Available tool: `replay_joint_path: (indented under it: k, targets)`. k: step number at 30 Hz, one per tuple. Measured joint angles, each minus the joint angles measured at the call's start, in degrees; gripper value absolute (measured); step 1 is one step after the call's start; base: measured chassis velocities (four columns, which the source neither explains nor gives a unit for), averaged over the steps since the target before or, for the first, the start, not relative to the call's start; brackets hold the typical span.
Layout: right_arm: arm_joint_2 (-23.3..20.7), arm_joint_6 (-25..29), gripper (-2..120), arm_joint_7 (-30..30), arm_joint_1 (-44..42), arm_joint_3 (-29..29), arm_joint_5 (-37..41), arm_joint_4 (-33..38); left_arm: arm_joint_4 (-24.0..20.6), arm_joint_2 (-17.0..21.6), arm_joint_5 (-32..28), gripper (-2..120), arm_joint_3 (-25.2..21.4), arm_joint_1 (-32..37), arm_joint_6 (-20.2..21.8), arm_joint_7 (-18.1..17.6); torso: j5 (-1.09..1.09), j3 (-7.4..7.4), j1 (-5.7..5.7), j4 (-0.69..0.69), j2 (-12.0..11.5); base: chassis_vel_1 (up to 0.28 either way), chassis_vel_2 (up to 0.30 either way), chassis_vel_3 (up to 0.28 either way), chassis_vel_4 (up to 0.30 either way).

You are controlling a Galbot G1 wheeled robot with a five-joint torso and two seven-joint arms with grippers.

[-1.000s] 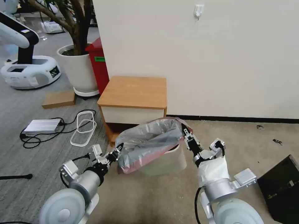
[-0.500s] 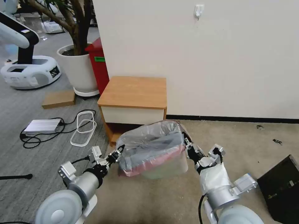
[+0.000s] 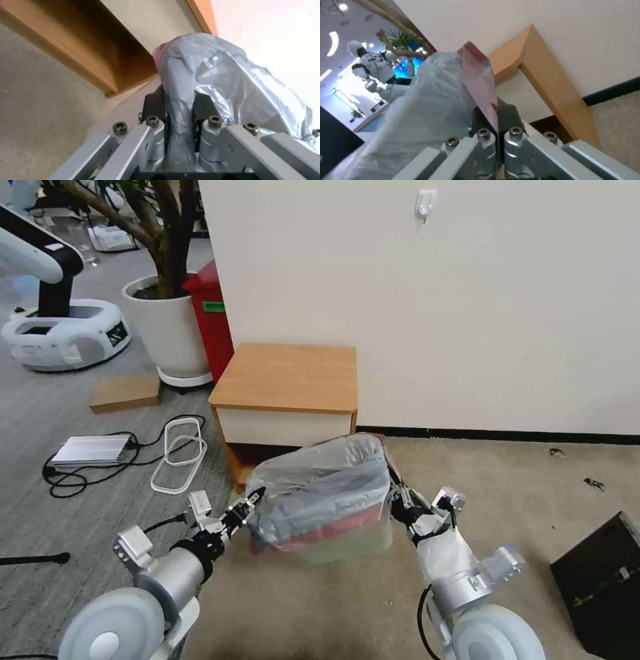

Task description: Pick up the garbage bag from the table and place it over the trash can.

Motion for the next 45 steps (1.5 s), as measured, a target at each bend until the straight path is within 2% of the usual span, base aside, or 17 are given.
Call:
replay_joint_path:
  k: [11, 23, 33, 45]
  targets:
    - [0.1, -1.3, 0, 1.6, 0.0, 1.2, -0.2, 0.2, -0.1, 0.9, -0.8, 9, -0.5, 0.1, 0.2, 1.1, -0.01, 0.0, 0.0, 0.0, 0.0, 0.0, 0.0, 0.0, 0.0]
    - [0.1, -1.2, 0, 2.0, 1.0, 1.4, -5.6, -3.8, -0.6, 0.9, -2.1, 11, -0.7, 0.1, 0.2, 2.4, 0.0, 0.0, 0.0, 0.0, 0.0, 0.0, 0.0, 0.0, 0.0]
    - [0.1, -0.8, 0, 1.9, 0.1, 2.1, -7.1, -4.6, -0.4, 0.6, -3.9, 11, -0.8, -0.8, -0.9, 2.5, -0.01, 0.0, 0.0, 0.0, 0.0, 0.0, 0.0, 0.0, 0.0]
    - [0.1, 3.0, 0, 1.7, -0.2, 2.3, -16.3, -7.2, 0.0, 0.0, -6.4, 12, -0.9, -1.5, -2.0, 2.5, 0.0, 0.0, 0.0, 0.0, 0.0, 0.0, 0.0, 0.0, 0.0]
